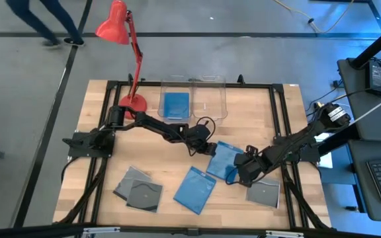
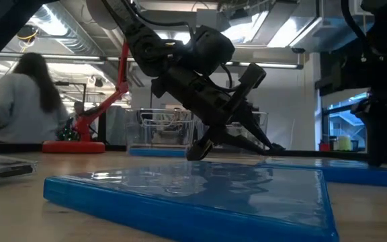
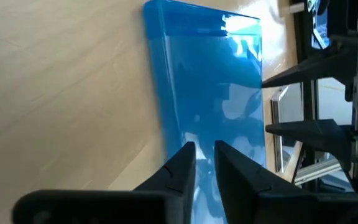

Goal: Pick & place jewel cases by type
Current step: Put the right blue CD case into the left transparent bin

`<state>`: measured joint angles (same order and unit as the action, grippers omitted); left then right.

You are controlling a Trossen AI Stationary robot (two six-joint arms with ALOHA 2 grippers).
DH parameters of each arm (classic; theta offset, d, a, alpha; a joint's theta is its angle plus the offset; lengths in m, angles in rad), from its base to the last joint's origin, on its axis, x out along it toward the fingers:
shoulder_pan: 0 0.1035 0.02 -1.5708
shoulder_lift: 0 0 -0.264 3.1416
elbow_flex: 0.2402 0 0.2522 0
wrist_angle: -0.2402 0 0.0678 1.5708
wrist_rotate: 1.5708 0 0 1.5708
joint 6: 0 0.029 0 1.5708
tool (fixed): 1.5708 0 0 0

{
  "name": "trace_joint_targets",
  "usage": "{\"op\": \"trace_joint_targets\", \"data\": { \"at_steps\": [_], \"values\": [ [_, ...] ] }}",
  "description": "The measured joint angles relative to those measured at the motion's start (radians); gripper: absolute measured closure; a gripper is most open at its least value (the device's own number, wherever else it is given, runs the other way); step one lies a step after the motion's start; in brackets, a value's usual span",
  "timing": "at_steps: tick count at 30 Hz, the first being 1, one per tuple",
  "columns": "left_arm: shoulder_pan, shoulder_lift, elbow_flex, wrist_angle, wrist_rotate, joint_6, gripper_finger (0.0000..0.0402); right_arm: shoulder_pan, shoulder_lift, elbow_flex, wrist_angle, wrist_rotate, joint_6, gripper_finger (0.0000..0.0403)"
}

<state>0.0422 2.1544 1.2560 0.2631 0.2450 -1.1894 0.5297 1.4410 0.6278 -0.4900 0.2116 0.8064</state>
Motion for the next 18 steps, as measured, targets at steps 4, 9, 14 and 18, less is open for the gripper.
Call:
{"op": "trace_joint_targets", "data": {
  "at_steps": [4,9,14,18],
  "values": [
    [0.001,0.000,0.000,-0.003,0.021,-0.006,0.0305,0.000,0.001,-0.001,0.006,0.008,0.000,0.0159],
    [0.001,0.000,0.000,-0.004,0.021,-0.001,0.0261,0.000,0.002,-0.002,0.014,0.013,0.000,0.0159],
    [0.001,0.000,-0.002,0.007,0.079,0.017,0.0243,-0.001,0.003,-0.003,0.015,0.014,0.000,0.0159],
    [0.000,0.001,-0.002,0.012,0.098,0.029,0.0243,-0.001,0.003,-0.003,0.017,0.016,0.000,0.0159]
  ]
}}
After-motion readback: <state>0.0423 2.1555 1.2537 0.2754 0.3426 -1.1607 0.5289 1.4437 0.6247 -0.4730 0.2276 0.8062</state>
